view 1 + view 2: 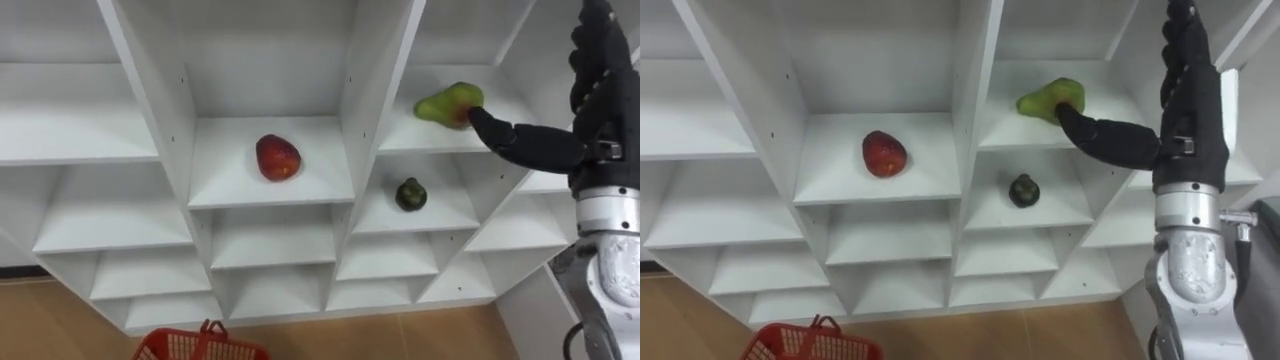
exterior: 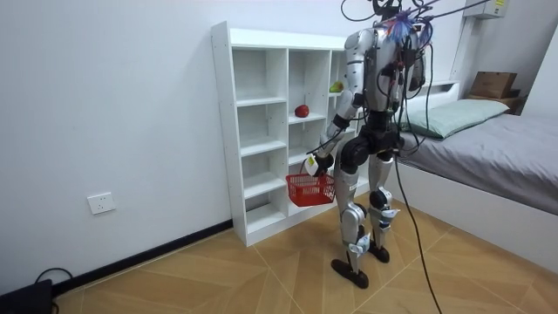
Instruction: Collect fruits from the closet
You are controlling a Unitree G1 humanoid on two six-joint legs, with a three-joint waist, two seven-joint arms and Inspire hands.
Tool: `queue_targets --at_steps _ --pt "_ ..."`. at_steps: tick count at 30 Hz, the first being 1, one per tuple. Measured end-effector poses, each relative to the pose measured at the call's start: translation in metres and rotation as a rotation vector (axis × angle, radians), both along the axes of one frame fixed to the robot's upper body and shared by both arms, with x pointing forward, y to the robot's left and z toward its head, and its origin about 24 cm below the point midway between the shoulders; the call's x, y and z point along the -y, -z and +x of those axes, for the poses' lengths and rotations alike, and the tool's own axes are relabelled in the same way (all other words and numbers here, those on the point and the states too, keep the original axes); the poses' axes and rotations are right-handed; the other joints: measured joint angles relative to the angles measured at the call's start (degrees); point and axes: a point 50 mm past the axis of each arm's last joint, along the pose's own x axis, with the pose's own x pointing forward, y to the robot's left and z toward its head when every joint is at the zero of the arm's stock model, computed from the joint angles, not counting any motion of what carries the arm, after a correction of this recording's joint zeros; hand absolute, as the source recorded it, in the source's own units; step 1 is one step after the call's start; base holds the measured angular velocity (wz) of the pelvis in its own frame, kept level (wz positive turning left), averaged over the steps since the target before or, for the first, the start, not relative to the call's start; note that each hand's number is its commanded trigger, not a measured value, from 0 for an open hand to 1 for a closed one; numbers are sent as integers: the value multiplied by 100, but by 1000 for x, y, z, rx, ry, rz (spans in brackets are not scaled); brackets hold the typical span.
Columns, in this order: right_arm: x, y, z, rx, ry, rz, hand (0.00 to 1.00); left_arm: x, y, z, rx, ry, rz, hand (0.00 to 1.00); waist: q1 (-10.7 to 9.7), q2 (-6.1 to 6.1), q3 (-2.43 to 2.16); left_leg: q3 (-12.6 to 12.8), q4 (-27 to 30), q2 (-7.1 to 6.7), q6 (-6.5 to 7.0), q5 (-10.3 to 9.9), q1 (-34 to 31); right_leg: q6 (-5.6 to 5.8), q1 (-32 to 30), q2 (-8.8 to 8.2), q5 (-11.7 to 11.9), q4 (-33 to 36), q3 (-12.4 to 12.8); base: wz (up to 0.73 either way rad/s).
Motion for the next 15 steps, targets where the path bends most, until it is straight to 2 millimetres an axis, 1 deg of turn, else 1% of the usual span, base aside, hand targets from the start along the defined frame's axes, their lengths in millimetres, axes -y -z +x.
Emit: queue_targets --at_steps 1,3,4,5,8,11,13,15 --pt "1 -1 3 -2 -7 2 0 0 0 0 1 7 3 100 7 27 4 -8 3 5 0 0 -5 -1 -6 1 0 -2 -24 6" --pt "2 -2 6 -2 -13 8 0 0 0 2 3 12 3 100 35 63 -5 -15 3 11 0 0 -27 -2 -16 3 0 -5 -48 2" --pt "3 -2 6 -6 -18 11 0 1 -1 3 6 16 2 100 66 80 -14 -34 4 13 -1 0 -44 -2 -23 -2 0 -5 -111 7" --pt "3 -2 6 -8 -21 16 0 1 -2 5 12 21 1 100 88 85 -15 -45 5 15 -1 0 -44 -2 -26 -10 0 -5 -178 6" --pt "2 -3 8 -15 -47 15 0 1 -2 5 5 31 4 100 136 87 -14 -54 6 15 -1 0 -48 -2 -22 -18 0 -2 -215 3" --pt "2 -3 16 -26 -61 12 0 1 -1 5 -7 39 11 100 137 88 -13 -52 14 11 -1 0 -46 -3 -22 -24 1 -1 -244 0" --pt "2 -2 23 -43 -72 12 0 1 -1 4 -10 37 11 100 133 92 -13 -74 27 13 -1 0 -49 -6 -10 -35 3 -1 -346 5" --pt "2 -2 24 -50 -87 9 0 1 -1 4 -13 36 10 100 129 104 -14 -114 35 14 -1 0 -53 -7 -4 -40 4 2 -377 6"
